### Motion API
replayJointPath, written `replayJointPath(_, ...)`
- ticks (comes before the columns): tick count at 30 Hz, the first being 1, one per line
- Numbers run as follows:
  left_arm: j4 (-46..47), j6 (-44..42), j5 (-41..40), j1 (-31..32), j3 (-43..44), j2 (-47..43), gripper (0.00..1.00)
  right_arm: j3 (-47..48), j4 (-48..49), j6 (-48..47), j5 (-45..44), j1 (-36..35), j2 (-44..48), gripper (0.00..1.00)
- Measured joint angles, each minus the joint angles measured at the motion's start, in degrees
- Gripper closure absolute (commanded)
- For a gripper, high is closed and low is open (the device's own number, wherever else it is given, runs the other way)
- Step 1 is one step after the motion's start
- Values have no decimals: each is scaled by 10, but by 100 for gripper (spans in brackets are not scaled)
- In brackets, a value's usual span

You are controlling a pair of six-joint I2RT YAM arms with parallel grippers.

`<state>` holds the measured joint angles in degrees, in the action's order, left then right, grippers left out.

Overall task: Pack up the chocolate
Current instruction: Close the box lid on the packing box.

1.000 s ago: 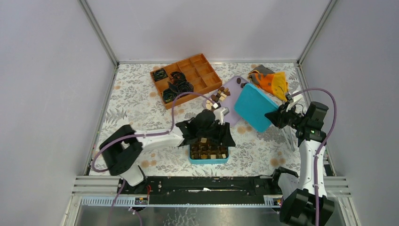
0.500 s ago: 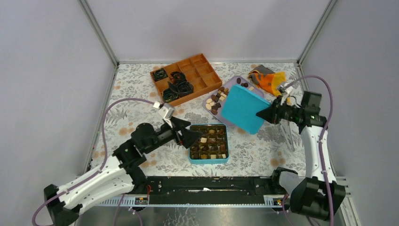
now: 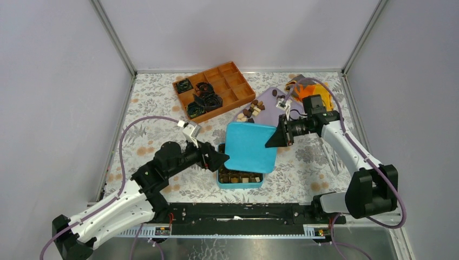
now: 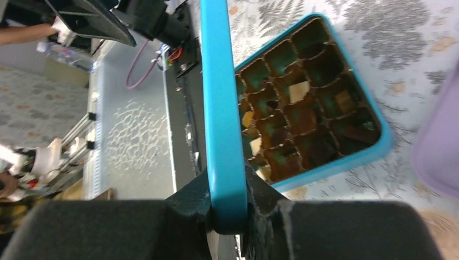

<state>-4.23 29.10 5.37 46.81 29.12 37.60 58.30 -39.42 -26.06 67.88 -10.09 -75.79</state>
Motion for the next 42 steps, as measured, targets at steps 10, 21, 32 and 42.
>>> replayJointPath(10,-58,32,-36,-3,2,-26,1,-1,52,73,39,-90,-104,100)
replayJointPath(21,-170,77,-122,-3,2,-82,1,-40,178,215,24,-124,-142,100)
replayJointPath(32,-199,96,-144,-3,1,-94,9,-38,157,231,5,-133,-162,100)
replayJointPath(42,-198,107,-137,-3,-12,-66,22,-30,141,234,-9,-130,-162,100)
